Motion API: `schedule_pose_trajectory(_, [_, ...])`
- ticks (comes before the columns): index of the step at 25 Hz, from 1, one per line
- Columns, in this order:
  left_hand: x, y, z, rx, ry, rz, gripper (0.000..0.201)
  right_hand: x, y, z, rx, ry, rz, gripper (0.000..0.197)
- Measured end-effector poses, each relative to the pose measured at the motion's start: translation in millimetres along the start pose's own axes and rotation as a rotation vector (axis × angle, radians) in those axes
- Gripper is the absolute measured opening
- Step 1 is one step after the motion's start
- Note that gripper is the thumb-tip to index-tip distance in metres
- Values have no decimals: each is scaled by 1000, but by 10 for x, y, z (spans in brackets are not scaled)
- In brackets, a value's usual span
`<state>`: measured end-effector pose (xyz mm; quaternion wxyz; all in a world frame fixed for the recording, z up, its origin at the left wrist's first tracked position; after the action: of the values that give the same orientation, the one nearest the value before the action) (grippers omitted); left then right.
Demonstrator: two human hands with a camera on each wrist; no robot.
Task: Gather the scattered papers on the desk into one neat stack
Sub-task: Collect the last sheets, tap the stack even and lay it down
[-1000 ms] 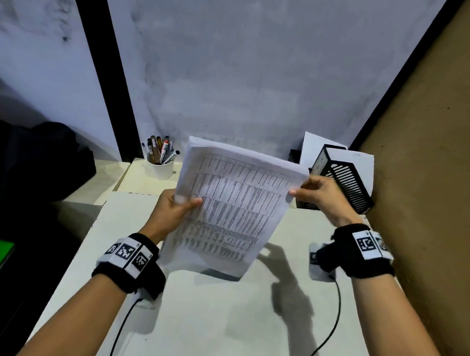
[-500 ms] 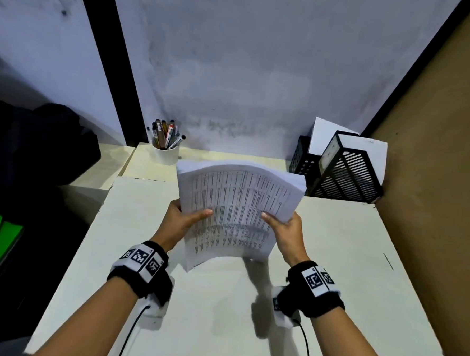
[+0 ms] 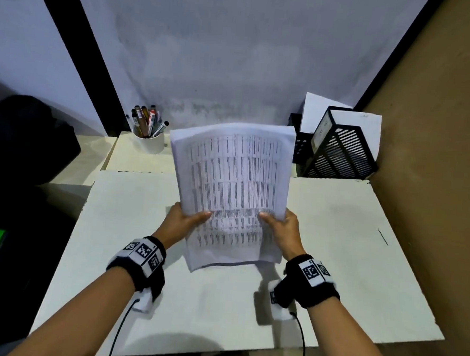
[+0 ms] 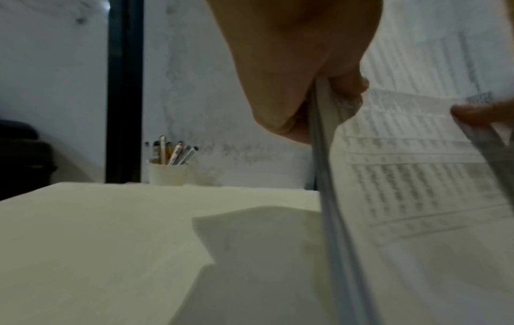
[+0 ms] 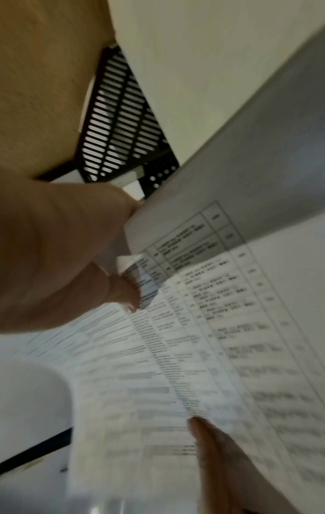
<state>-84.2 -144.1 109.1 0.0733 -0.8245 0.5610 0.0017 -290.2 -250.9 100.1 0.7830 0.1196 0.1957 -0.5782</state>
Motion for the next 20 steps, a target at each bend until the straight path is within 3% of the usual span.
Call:
schedule_pose_trajectory(2, [142, 248, -69, 127, 2, 112, 11, 58, -331, 74, 35, 48, -25, 18])
schedule_pose_trajectory(4, [279, 617, -27, 160, -18, 183, 4, 170, -732, 32, 40, 120, -84, 20])
schedule_pose_trajectory(7, [436, 1112, 296, 53, -164, 227, 31, 402, -1257, -219, -142, 254, -209, 19])
schedule_pose_trajectory(12, [524, 1707, 767, 182, -319, 184, 34, 713, -1696, -580, -382, 415, -256, 16])
schedule_pose_trajectory(14, [553, 1779, 847, 276, -356, 147, 34, 767, -1686, -594, -436, 410, -230, 16])
schedule_pose_trajectory(17, [610, 1776, 889, 382, -356, 99, 26, 849, -1639, -539, -512, 368, -235, 34])
schedule_pose_trajectory(20, [652, 1774, 821, 404, -344, 28, 45, 919, -1592, -506, -647, 340, -271, 49])
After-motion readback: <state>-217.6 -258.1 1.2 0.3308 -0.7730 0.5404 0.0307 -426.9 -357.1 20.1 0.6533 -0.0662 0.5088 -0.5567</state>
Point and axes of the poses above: each hand's wrist, its own x-axis towards the middle knuckle, its own y-axis out of the palm, z = x × y, the point moved 1 cm from there along x, towards the middle knuckle, and after that the axes turned 10 degrees about y, right-handed, at the moved point
